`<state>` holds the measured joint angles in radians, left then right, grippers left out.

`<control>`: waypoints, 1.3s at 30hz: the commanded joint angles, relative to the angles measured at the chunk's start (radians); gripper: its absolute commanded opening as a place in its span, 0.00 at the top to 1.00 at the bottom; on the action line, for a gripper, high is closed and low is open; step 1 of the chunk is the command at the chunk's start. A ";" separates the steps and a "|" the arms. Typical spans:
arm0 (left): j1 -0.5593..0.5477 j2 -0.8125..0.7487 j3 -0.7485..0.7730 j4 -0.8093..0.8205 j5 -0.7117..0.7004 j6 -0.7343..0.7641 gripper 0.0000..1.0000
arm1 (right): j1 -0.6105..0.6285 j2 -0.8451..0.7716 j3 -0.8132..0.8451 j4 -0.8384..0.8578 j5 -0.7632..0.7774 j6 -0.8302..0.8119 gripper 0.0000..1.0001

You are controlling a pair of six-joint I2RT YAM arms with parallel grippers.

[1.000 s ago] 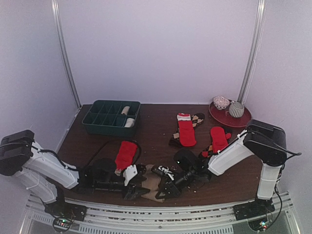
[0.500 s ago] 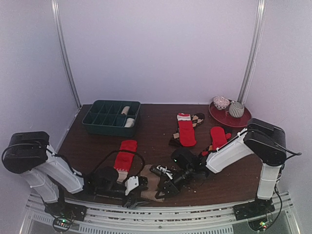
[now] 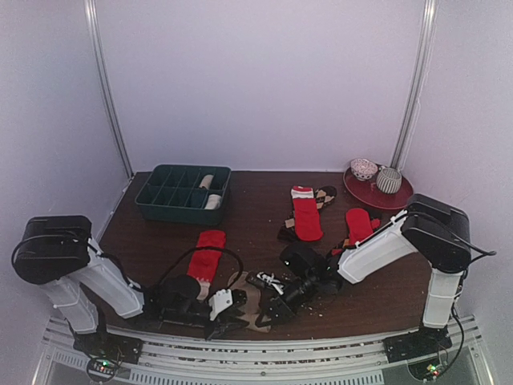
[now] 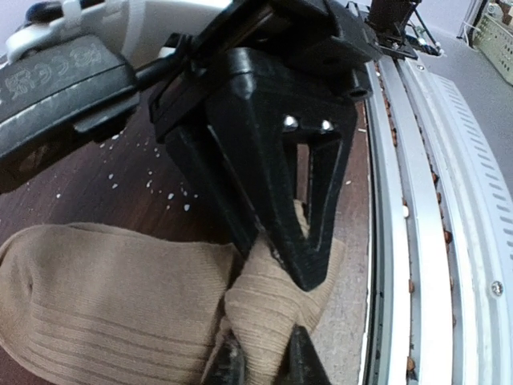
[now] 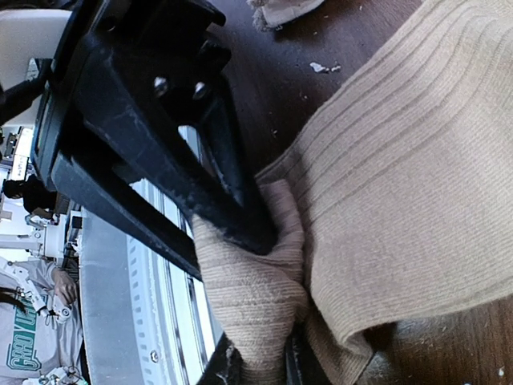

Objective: Roll the socks
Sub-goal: Roll a pair of socks at the center of the board.

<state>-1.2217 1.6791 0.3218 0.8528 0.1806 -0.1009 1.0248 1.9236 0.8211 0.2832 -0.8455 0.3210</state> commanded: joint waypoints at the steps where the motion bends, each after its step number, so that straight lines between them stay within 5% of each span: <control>1: -0.004 0.049 0.036 0.008 0.032 -0.023 0.97 | 0.003 0.105 -0.065 -0.297 0.235 -0.007 0.89; 10: -0.004 0.110 0.017 0.034 0.034 -0.077 1.00 | 0.003 0.063 -0.042 -0.319 0.285 -0.016 0.82; 16: -0.012 0.071 0.017 0.050 0.060 -0.030 0.50 | 0.003 0.081 -0.034 -0.328 0.283 -0.023 0.83; 18: -0.013 0.072 0.026 0.055 0.060 -0.019 0.45 | 0.003 0.083 -0.037 -0.327 0.281 -0.024 0.84; 20: -0.013 0.083 0.039 0.056 0.070 -0.018 0.50 | 0.004 0.076 -0.041 -0.322 0.284 -0.021 0.84; 24: -0.015 0.126 0.043 0.070 0.099 -0.044 0.83 | 0.004 0.066 -0.046 -0.319 0.287 -0.016 0.84; 26: -0.016 0.142 0.036 0.076 0.100 -0.063 0.82 | 0.003 0.062 -0.047 -0.316 0.287 -0.013 0.84; 30: -0.021 0.129 0.020 0.068 0.085 -0.097 0.54 | 0.003 0.057 -0.050 -0.317 0.287 -0.012 0.84; 33: -0.022 0.118 0.020 0.030 0.060 -0.120 0.49 | 0.004 0.050 -0.052 -0.315 0.290 -0.012 0.84; 35: -0.022 0.123 0.020 0.013 0.051 -0.142 0.53 | 0.004 0.048 -0.053 -0.314 0.292 -0.011 0.84; 39: -0.022 0.148 0.029 0.007 0.057 -0.154 0.83 | 0.003 0.052 -0.054 -0.308 0.291 -0.006 0.84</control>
<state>-1.2289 1.7832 0.3485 0.9688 0.2016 -0.2150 1.0229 1.8820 0.8383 0.1898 -0.8013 0.3141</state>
